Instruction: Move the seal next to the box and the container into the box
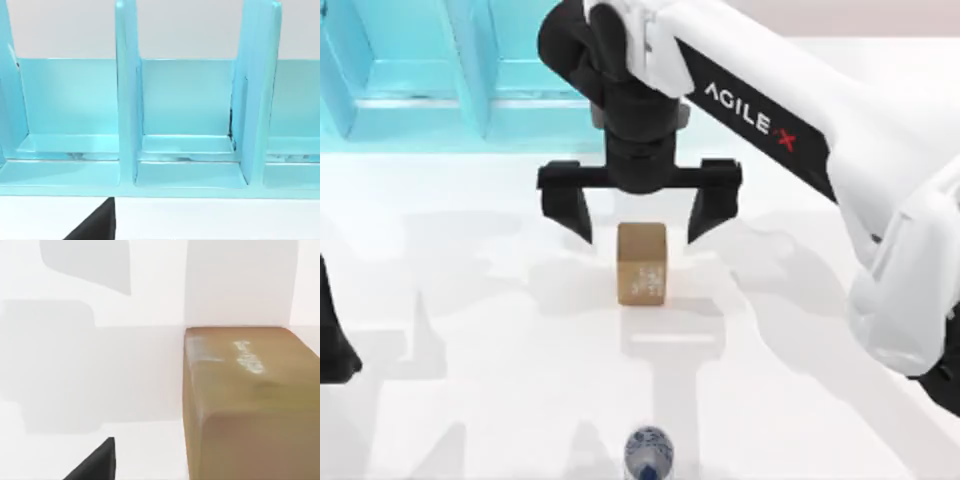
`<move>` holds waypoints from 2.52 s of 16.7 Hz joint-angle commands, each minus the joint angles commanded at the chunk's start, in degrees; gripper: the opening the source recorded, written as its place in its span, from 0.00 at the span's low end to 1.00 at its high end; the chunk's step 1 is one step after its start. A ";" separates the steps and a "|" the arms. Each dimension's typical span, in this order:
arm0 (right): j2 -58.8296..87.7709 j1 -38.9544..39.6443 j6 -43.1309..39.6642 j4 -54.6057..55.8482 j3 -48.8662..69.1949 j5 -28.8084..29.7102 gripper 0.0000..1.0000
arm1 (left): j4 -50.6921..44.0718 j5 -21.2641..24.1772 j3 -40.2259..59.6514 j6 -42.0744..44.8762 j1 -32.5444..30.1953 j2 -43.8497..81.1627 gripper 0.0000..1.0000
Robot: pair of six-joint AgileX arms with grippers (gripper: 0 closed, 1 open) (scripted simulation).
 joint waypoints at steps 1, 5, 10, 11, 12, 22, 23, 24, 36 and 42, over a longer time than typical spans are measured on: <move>-1.02 0.03 0.03 2.78 -3.95 -0.01 1.00 | 0.00 0.00 0.00 0.00 0.00 0.00 1.00; -4.24 0.19 0.17 12.66 -17.20 -0.05 1.00 | 0.00 0.00 0.00 0.00 0.00 0.00 1.00; -5.14 0.28 0.27 16.32 -21.41 -0.07 1.00 | 0.00 0.00 0.00 0.00 0.00 0.00 1.00; -5.14 0.28 0.27 16.32 -21.41 -0.07 1.00 | 0.00 0.00 0.00 0.00 0.00 0.00 1.00; -5.14 0.28 0.27 16.32 -21.41 -0.07 1.00 | 0.00 0.00 0.00 0.00 0.00 0.00 1.00; -5.14 0.28 0.27 16.32 -21.41 -0.07 0.25 | 0.00 0.00 0.00 0.00 0.00 0.00 1.00; -5.14 0.28 0.27 16.32 -21.41 -0.07 0.17 | 0.00 0.00 0.00 0.00 0.00 0.00 1.00; -5.14 0.28 0.27 16.32 -21.41 -0.07 0.10 | 0.00 0.00 0.00 0.00 0.00 0.00 1.00; -6.03 -0.77 -0.53 15.59 -22.37 -0.09 0.00 | 0.00 0.00 0.00 0.00 0.00 0.00 1.00; -20.19 -6.64 -6.52 10.98 -29.28 -0.21 0.00 | 0.00 0.00 0.00 0.00 0.00 0.00 1.00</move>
